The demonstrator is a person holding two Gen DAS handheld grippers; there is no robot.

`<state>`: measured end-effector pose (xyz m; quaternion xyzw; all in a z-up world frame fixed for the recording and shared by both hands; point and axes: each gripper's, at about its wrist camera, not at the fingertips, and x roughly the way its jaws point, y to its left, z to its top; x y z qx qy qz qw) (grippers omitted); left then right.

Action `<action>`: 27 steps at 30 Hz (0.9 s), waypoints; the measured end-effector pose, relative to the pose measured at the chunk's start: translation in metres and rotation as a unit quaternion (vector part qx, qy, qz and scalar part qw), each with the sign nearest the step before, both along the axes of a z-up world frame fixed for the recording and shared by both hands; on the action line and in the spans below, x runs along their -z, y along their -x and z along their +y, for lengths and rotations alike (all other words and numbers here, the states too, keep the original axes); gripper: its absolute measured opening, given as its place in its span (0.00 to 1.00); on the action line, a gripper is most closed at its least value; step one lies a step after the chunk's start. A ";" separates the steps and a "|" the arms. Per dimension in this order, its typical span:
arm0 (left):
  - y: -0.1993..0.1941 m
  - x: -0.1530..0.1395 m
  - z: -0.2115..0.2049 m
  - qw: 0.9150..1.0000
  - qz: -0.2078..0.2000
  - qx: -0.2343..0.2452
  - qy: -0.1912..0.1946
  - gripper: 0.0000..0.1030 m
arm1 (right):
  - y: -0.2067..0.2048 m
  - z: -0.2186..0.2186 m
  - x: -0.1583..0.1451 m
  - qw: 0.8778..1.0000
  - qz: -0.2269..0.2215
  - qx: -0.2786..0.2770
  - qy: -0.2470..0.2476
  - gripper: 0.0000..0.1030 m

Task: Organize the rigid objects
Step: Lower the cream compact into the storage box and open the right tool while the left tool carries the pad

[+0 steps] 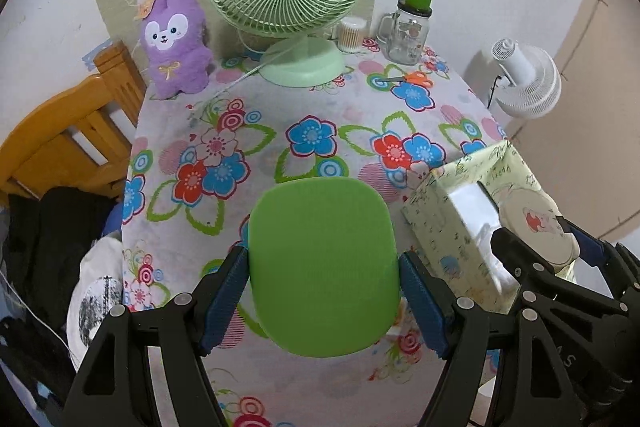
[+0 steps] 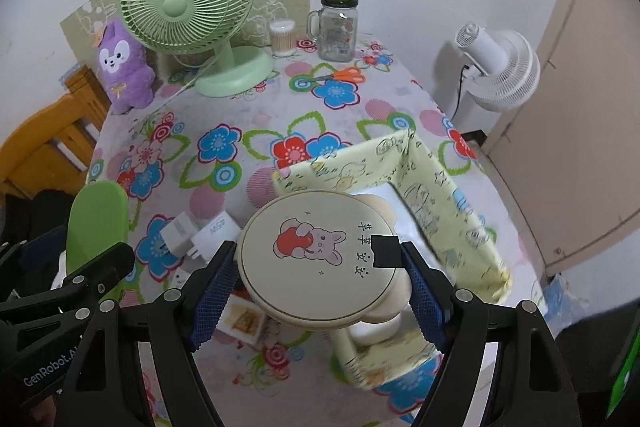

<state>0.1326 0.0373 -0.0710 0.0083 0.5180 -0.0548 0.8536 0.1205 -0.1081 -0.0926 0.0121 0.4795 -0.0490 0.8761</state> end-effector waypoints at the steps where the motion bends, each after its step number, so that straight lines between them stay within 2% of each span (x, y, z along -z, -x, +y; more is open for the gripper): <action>1: -0.001 -0.001 -0.005 1.000 -0.001 -0.003 -0.001 0.75 | -0.003 -0.004 0.000 1.000 0.002 -0.003 -0.002 0.79; 15: -0.012 0.004 -0.057 1.000 0.004 -0.028 -0.004 0.75 | -0.028 -0.055 0.008 0.999 0.023 -0.049 0.003 0.79; 27: -0.004 0.023 -0.079 0.996 0.022 -0.083 -0.002 0.75 | -0.059 -0.068 0.051 0.988 0.070 -0.138 0.012 0.79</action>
